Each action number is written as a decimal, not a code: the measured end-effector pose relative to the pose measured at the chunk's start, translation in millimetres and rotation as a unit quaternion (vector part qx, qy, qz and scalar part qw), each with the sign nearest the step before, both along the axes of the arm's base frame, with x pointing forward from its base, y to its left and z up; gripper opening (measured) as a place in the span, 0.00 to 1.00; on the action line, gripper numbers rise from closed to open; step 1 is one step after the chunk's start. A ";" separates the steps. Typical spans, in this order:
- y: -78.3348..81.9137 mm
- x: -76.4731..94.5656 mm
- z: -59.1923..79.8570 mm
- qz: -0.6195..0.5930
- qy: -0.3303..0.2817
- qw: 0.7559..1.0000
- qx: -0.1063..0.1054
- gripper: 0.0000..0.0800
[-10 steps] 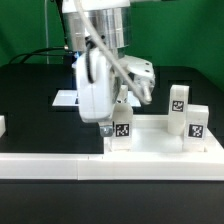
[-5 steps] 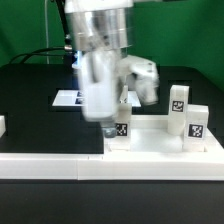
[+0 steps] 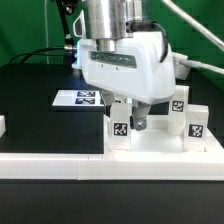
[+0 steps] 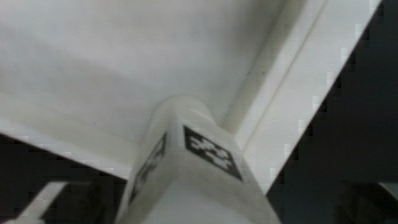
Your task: Assemble square table
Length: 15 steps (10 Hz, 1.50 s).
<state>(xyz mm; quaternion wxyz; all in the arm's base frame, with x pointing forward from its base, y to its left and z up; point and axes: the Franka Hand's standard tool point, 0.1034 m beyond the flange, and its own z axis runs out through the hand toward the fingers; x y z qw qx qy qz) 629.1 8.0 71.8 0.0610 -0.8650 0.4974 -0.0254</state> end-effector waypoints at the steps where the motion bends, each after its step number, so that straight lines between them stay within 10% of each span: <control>1: -0.5 -0.4 -1.2 0.065 -0.002 0.998 -0.014 0.81; 5: 4.7 -1.1 -5.9 0.275 -0.002 0.961 -0.038 0.81; 7: 4.1 -1.5 -6.2 0.262 0.000 0.964 -0.037 0.51; 13: -4.4 -3.0 -7.9 -0.046 0.021 0.999 -0.018 0.36; 15: -6.3 -3.6 -8.3 -0.237 0.042 0.971 0.015 0.36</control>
Offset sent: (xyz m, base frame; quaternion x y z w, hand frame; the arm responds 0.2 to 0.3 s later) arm -0.0023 0.0210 -0.0044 -0.0177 -0.0789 -0.3914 0.9166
